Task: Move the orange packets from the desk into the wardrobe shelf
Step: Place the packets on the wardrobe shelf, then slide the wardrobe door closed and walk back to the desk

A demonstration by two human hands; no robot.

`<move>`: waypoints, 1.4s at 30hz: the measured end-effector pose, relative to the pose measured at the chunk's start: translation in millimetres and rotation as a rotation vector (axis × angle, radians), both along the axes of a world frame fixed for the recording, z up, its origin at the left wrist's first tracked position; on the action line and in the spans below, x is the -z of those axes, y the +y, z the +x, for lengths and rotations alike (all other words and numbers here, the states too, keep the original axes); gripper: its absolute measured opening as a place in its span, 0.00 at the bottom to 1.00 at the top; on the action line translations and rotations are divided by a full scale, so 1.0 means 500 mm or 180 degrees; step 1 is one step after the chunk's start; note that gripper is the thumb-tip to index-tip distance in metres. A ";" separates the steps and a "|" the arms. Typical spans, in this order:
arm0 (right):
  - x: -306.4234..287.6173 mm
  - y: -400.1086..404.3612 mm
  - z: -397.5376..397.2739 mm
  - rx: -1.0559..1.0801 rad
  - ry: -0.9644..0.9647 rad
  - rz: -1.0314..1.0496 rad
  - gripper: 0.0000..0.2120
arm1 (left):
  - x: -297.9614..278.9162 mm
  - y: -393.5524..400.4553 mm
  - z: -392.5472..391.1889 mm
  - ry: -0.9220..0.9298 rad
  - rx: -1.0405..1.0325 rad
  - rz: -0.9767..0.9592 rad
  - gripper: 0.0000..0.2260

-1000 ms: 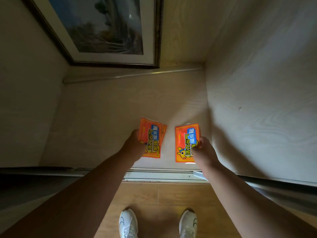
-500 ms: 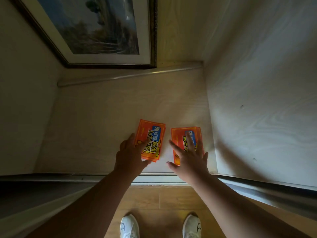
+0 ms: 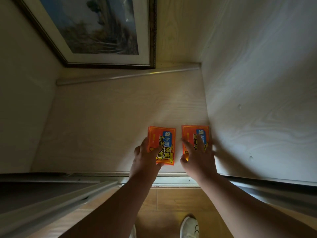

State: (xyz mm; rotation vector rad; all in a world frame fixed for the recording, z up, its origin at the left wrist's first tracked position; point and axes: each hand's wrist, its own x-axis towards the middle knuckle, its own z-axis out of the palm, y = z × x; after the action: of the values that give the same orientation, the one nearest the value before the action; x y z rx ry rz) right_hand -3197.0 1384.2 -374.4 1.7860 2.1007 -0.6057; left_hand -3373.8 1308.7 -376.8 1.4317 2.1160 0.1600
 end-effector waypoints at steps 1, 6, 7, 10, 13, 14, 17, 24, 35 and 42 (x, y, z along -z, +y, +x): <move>-0.003 0.001 0.000 -0.0026 -0.0010 -0.0064 0.33 | -0.001 0.001 0.003 0.0002 -0.0038 0.0012 0.29; -0.033 0.005 -0.003 -0.0109 0.0045 -0.0322 0.35 | -0.024 0.004 0.009 0.0065 -0.0159 -0.0182 0.33; -0.044 0.009 -0.004 -0.0189 0.0023 -0.0263 0.35 | -0.035 0.004 0.005 0.0200 -0.0099 -0.0281 0.34; -0.103 0.026 -0.016 -0.0317 0.0086 0.0044 0.30 | -0.105 0.012 -0.015 0.0559 0.0038 -0.0342 0.36; -0.205 0.042 -0.042 -0.0197 0.0260 0.0205 0.26 | -0.220 0.031 -0.039 0.0690 0.0024 -0.0129 0.31; -0.249 0.043 -0.052 -0.0175 0.0318 0.0236 0.25 | -0.266 0.037 -0.048 0.0700 -0.0007 -0.0079 0.29; -0.401 0.045 -0.071 -0.0226 0.0468 0.0282 0.25 | -0.419 0.050 -0.073 0.0625 -0.0049 0.0002 0.24; -0.797 0.007 -0.061 -0.0578 0.0676 0.0484 0.27 | -0.817 0.000 -0.076 0.0706 -0.0189 0.0370 0.22; -1.324 -0.154 0.059 -0.0327 0.1324 0.1376 0.30 | -1.290 -0.136 0.018 0.0285 0.0193 0.1388 0.25; -1.445 -0.282 0.078 0.0191 0.1176 0.1868 0.31 | -1.403 -0.169 0.009 0.0395 0.0822 0.1594 0.26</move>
State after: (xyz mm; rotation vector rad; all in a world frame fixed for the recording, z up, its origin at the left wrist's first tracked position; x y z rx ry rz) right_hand -3157.8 1243.2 348.3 2.1771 2.6927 -0.3730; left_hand -3369.1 1224.0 324.7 2.0347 2.0485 0.5421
